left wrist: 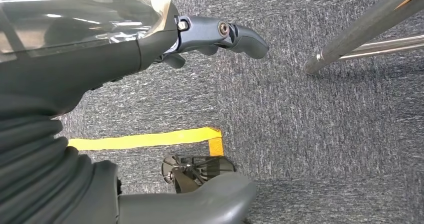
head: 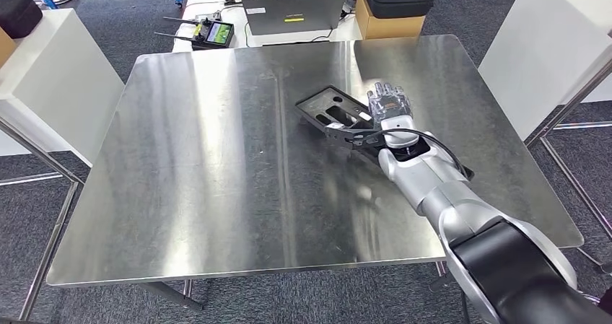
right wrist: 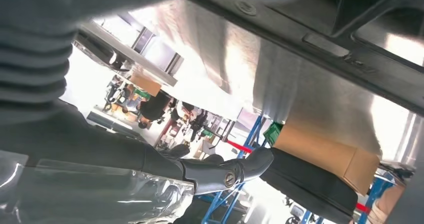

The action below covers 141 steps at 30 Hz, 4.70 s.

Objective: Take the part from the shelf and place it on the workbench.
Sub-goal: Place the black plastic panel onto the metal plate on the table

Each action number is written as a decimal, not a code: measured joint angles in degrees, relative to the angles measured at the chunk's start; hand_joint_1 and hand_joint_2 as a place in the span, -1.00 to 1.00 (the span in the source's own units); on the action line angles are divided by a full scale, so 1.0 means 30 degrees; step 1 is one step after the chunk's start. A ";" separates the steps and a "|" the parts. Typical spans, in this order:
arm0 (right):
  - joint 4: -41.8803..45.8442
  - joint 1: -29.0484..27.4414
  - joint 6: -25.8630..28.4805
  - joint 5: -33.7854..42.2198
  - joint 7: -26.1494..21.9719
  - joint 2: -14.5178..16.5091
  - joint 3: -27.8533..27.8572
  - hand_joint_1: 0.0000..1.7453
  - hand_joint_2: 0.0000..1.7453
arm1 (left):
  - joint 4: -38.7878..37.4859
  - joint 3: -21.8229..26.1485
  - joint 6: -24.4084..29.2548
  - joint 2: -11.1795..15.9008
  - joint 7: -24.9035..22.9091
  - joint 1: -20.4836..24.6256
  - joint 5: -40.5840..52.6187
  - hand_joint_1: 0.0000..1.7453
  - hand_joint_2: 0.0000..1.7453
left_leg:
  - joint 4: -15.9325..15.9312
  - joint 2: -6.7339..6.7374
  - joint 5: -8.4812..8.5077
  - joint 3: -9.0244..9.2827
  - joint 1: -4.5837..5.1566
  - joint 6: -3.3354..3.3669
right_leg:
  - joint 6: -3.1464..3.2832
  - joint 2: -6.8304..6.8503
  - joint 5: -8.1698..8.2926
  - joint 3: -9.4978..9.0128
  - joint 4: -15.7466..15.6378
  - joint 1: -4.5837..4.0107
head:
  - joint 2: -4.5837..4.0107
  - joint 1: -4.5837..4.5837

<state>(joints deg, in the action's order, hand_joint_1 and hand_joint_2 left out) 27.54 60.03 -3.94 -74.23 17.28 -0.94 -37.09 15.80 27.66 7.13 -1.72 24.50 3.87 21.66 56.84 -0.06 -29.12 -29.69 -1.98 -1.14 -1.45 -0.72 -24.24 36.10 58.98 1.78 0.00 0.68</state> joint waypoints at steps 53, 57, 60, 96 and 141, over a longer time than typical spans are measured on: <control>2.9686 -1.7916 -0.4571 3.1565 -1.5202 0.1404 0.7167 -1.00 -1.00 | -0.0428 0.2180 -0.0040 -0.0293 0.3441 -0.0859 0.0146 -1.00 -1.00 | 0.0009 -0.0004 -0.0177 0.0029 0.0033 0.0035 | -0.0016 0.0005 -0.0091 -0.0038 -0.0031 0.0005 | -0.0002 0.0002; 3.0323 -1.8791 -0.4147 3.1357 -1.5446 0.1175 0.7563 -1.00 -1.00 | -0.0428 0.2315 -0.0073 -0.0344 0.3470 -0.0878 0.0189 -1.00 -1.00 | 0.0009 0.0001 -0.0182 0.0033 0.0033 0.0043 | -0.0016 0.0005 -0.0092 -0.0038 -0.0032 0.0004 | 0.0000 0.0000; 3.0547 -1.9213 -0.3781 3.1264 -1.5570 0.1056 0.7984 -1.00 -1.00 | -0.0424 0.2357 -0.0075 -0.0383 0.3426 -0.0856 0.0248 -1.00 -1.00 | 0.0032 0.0001 -0.0191 0.0041 0.0025 0.0046 | -0.0023 0.0003 -0.0081 -0.0043 -0.0056 0.0058 | -0.0004 0.0000; 3.0354 -2.0070 -0.3206 3.1497 -1.4959 0.1107 1.0794 -1.00 -1.00 | -0.0044 0.3774 -0.0401 -0.0430 0.3065 -0.0700 0.0199 -1.00 -1.00 | 0.0143 -0.0033 0.0108 -0.0093 0.1247 0.2792 | 0.0229 0.0022 -0.0320 0.0619 0.0861 -0.0875 | -0.0002 -0.0004; 2.9740 -2.0175 -0.2772 3.0653 -1.4497 0.1097 1.0608 -1.00 -1.00 | 0.0129 0.5504 -0.1266 -0.0714 0.2796 -0.0895 0.1515 -1.00 -1.00 | 0.0624 0.0095 0.2062 -0.2453 0.1113 0.1309 | 0.0381 0.0328 -0.2044 -0.3385 -0.1206 -0.0467 | -0.0002 0.0031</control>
<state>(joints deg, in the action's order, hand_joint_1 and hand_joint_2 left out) 116.76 -0.50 -12.26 17.73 -26.21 2.35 -5.27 16.19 44.17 3.33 -3.86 32.89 1.18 26.21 58.71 0.22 -22.93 -37.04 1.36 2.79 -0.30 0.26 -30.37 25.94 55.36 0.38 -0.01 0.77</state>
